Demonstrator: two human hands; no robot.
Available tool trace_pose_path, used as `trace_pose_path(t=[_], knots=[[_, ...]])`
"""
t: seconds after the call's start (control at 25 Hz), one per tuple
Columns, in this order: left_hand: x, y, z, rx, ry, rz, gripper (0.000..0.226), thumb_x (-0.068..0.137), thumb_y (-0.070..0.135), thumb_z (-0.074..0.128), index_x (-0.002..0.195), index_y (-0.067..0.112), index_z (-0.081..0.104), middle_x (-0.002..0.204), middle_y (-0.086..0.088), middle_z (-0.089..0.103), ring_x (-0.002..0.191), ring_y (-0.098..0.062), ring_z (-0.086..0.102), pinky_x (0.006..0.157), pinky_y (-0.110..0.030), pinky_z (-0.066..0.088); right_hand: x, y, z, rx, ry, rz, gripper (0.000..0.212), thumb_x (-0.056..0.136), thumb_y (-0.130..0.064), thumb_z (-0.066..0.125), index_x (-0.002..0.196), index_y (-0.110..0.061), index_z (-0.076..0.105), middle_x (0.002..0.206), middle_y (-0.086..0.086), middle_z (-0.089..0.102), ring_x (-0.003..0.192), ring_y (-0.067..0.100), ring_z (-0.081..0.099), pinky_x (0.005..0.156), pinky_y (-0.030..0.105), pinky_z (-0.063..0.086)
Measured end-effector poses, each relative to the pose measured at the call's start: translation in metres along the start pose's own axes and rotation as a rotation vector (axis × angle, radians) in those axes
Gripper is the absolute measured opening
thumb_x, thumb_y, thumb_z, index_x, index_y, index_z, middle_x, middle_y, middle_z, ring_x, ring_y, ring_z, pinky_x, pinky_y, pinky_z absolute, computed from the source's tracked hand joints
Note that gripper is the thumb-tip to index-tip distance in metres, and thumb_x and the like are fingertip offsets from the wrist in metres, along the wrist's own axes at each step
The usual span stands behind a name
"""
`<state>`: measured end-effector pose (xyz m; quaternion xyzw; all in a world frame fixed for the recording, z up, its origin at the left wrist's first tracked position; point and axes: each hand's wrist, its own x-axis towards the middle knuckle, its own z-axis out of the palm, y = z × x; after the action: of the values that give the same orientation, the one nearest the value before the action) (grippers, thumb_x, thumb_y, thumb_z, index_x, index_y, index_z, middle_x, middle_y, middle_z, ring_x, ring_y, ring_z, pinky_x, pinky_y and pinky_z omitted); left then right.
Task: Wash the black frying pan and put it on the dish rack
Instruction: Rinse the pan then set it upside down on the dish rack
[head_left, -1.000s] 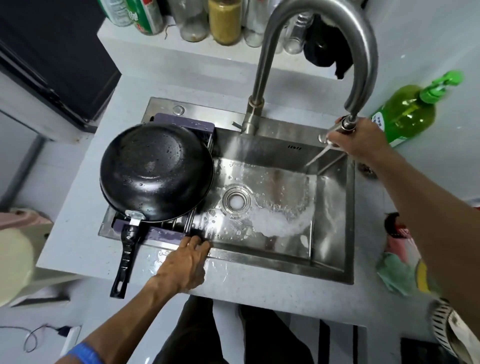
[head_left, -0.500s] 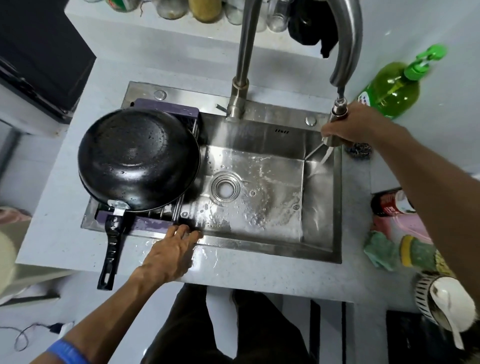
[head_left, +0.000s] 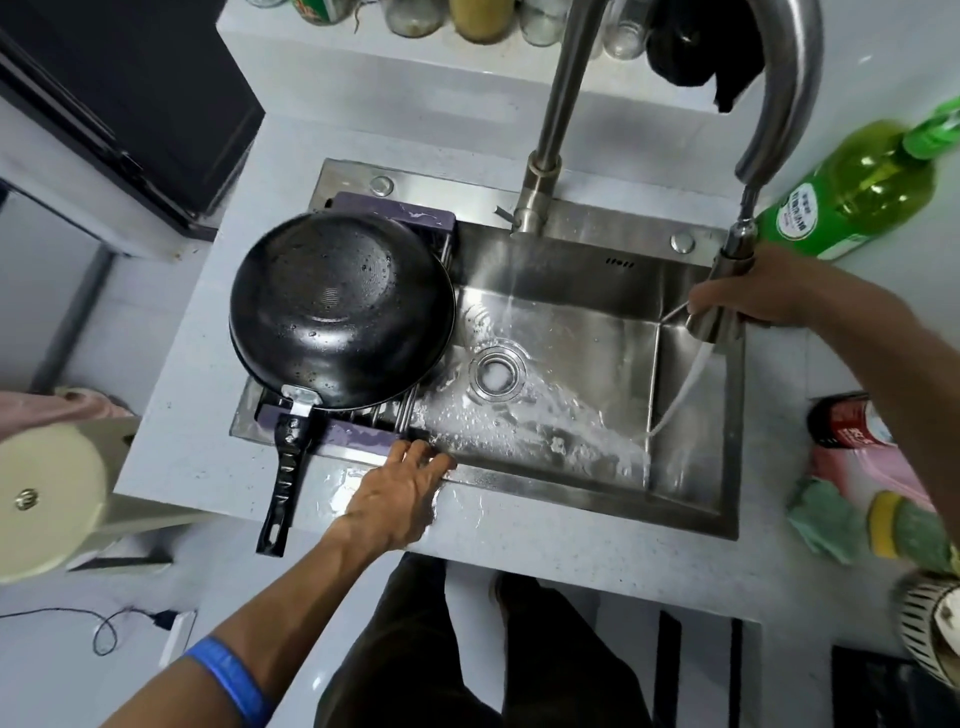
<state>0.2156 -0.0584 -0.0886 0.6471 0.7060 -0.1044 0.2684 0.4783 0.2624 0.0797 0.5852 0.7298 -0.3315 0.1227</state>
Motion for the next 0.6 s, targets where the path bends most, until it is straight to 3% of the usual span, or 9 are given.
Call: trace_pose_path(t=[0.08,0.16,0.4,0.6], knots=[[0.001,0.0,0.002,-0.025,-0.001,-0.011,0.046,0.088,0.023,0.057,0.126,0.034,0.032,0.129,-0.006,0.045,0.122,-0.031,0.04,0.078,-0.041,0.056,-0.004,-0.005,0.006,0.035,-0.036,0.053,0.03,0.088,-0.025,0.071,0.068,-0.005,0.063,0.032,-0.004,0.049,0.027,0.003,0.043,0.033,0.015,0.033],[0.002,-0.001,0.004,-0.024,-0.007,-0.016,0.047,0.089,0.021,0.055,0.127,0.034,0.03,0.133,-0.009,0.044,0.126,-0.033,0.039,0.081,-0.042,0.055,-0.006,-0.01,0.014,0.06,-0.065,0.077,0.029,0.089,-0.026,0.071,0.069,-0.006,0.064,0.029,-0.005,0.045,0.022,0.003,0.035,0.027,0.012,0.026],[0.002,-0.004,0.007,0.0,-0.031,-0.001,0.063,0.087,0.018,0.054,0.136,0.034,0.018,0.145,-0.014,0.037,0.133,-0.036,0.035,0.089,-0.041,0.054,-0.018,-0.031,0.04,0.199,-0.129,-0.011,0.031,0.09,-0.028,0.068,0.069,-0.005,0.068,0.038,-0.002,0.049,0.029,0.006,0.038,0.032,0.015,0.026],[0.0,-0.003,0.003,0.02,-0.022,0.014,0.069,0.084,0.023,0.062,0.136,0.031,0.017,0.143,-0.012,0.034,0.131,-0.034,0.032,0.089,-0.039,0.054,-0.029,-0.055,0.061,0.467,-0.152,0.003,0.06,0.086,-0.06,0.064,0.079,-0.002,0.075,0.059,0.012,0.069,0.042,0.014,0.053,0.042,0.019,0.034]])
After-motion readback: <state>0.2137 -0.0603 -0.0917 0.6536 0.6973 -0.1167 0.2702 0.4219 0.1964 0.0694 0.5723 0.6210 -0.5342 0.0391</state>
